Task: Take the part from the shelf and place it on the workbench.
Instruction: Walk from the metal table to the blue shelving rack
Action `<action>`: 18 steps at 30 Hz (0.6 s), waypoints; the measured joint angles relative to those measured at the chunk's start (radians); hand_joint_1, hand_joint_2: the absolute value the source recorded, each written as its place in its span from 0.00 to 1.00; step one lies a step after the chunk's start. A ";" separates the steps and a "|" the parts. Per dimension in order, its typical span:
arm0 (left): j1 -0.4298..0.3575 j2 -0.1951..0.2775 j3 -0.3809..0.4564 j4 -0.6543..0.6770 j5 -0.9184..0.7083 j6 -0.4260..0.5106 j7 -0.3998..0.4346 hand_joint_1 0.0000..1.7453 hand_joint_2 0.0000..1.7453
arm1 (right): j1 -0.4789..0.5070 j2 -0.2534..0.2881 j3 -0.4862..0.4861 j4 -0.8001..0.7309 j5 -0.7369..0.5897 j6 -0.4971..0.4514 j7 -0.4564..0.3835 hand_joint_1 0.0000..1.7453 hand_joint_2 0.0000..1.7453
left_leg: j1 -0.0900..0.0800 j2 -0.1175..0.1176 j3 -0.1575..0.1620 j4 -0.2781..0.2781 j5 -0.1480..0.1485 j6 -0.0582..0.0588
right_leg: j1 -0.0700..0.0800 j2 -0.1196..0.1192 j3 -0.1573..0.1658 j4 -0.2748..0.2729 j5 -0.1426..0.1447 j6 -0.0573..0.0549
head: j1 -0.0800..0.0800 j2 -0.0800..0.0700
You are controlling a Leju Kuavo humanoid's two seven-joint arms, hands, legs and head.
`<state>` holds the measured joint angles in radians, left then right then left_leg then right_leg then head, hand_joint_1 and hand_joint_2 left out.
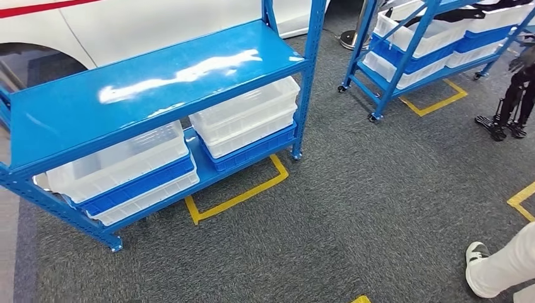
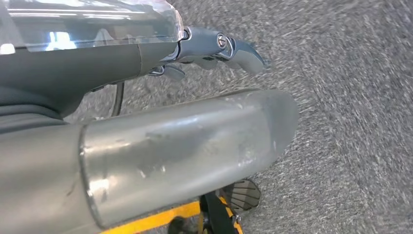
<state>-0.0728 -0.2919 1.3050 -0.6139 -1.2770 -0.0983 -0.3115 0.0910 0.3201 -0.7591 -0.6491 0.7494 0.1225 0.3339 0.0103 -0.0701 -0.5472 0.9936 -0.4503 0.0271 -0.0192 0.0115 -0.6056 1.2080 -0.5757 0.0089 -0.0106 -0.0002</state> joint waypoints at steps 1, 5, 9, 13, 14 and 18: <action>0.000 0.000 -0.001 0.002 -0.001 0.001 -0.002 0.00 0.00 | 0.000 0.000 0.000 0.000 -0.001 0.000 0.000 0.00 0.00 | 0.000 -0.014 -0.001 0.005 -0.003 -0.004 | -0.003 0.024 0.025 -0.067 0.036 0.000 | 0.000 0.000; -0.002 -0.001 -0.007 0.008 -0.011 0.013 -0.007 0.00 0.00 | 0.000 0.001 0.000 0.002 -0.007 -0.005 -0.008 0.00 0.00 | 0.001 -0.060 -0.018 0.020 -0.007 -0.031 | -0.004 0.063 0.059 -0.167 0.066 -0.005 | -0.001 0.000; 0.000 0.000 -0.010 0.013 -0.015 0.022 -0.008 0.00 0.00 | -0.002 0.004 0.000 0.003 -0.008 -0.015 -0.021 0.00 0.00 | 0.002 0.013 -0.057 0.095 -0.054 -0.049 | -0.007 0.008 0.067 -0.182 0.073 -0.033 | -0.003 0.000; -0.003 -0.001 -0.015 0.018 -0.018 0.024 -0.010 0.00 0.00 | 0.000 0.004 -0.004 0.003 -0.008 -0.015 -0.024 0.00 0.00 | 0.005 0.063 -0.159 0.303 -0.140 -0.060 | 0.001 -0.056 0.069 -0.182 0.066 -0.041 | -0.004 0.000; -0.001 -0.001 -0.016 0.019 -0.018 0.025 -0.010 0.00 0.00 | 0.000 0.004 -0.005 0.003 -0.007 -0.016 -0.026 0.00 0.00 | 0.005 0.066 -0.148 0.287 -0.121 -0.060 | 0.001 -0.070 0.072 -0.182 0.063 -0.040 | -0.004 0.000; -0.001 -0.001 -0.020 0.019 -0.018 0.026 -0.012 0.00 0.00 | 0.000 0.004 -0.007 0.003 -0.001 -0.012 -0.033 0.00 0.00 | -0.004 0.130 -0.024 0.052 -0.016 -0.042 | 0.007 -0.116 0.091 -0.181 0.049 -0.025 | -0.004 0.000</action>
<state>-0.0738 -0.2930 1.2852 -0.5951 -1.2953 -0.0725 -0.3239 0.0911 0.3239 -0.7660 -0.6458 0.7484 0.1106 0.3007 0.0059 0.0603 -0.5710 1.0454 -0.4660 -0.0150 -0.0123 -0.1045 -0.5149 1.0266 -0.5271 -0.0162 -0.0145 -0.0004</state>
